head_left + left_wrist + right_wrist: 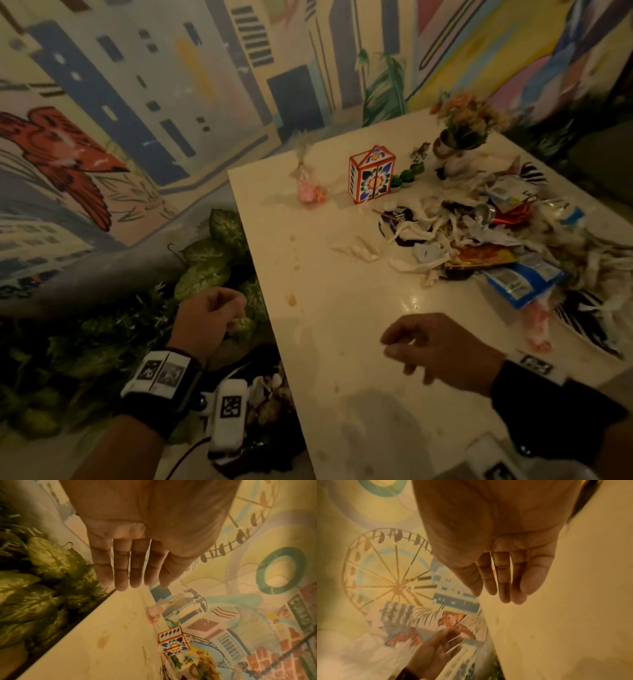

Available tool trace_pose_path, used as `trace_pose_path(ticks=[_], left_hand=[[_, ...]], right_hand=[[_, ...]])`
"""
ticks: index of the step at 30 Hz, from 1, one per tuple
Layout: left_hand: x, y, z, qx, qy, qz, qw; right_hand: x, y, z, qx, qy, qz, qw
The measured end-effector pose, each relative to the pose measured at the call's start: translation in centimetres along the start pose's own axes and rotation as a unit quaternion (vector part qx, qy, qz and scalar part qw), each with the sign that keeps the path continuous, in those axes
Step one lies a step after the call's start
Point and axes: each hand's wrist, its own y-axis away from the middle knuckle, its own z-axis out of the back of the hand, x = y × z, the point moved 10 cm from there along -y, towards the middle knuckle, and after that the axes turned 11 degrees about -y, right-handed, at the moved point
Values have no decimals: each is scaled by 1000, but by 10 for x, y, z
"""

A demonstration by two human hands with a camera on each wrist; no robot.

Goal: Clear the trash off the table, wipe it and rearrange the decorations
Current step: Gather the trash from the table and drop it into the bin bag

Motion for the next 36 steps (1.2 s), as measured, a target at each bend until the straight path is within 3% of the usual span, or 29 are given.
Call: trace_pose_path(ticks=[5, 9, 14, 17, 23, 27, 29, 32, 36], left_hand=[[-36, -13, -25, 16, -38, -43, 998], [-60, -25, -56, 34, -50, -47, 997], [-86, -52, -115, 50, -77, -46, 995], [-89, -63, -165, 62, -114, 4, 992], [-97, -84, -236, 47, -271, 79, 958], [-100, -91, -263, 42, -335, 126, 933], [-106, -96, -272, 35, -355, 128, 925], [-115, -113, -282, 24, -353, 123, 927], [-140, -142, -289, 3, -348, 88, 933]], right_hand=[[3, 7, 83, -100, 23, 30, 994], [2, 6, 132, -129, 30, 29, 991], [2, -17, 195, -124, 57, 22, 990], [-2, -36, 230, -107, 72, 21, 991], [-19, -76, 293, -100, 166, 5, 981], [-9, -99, 323, -119, 264, 40, 956], [-8, -114, 333, -131, 315, 54, 939], [-23, -134, 343, -126, 374, 12, 919], [-52, -152, 341, -71, 423, -52, 902]])
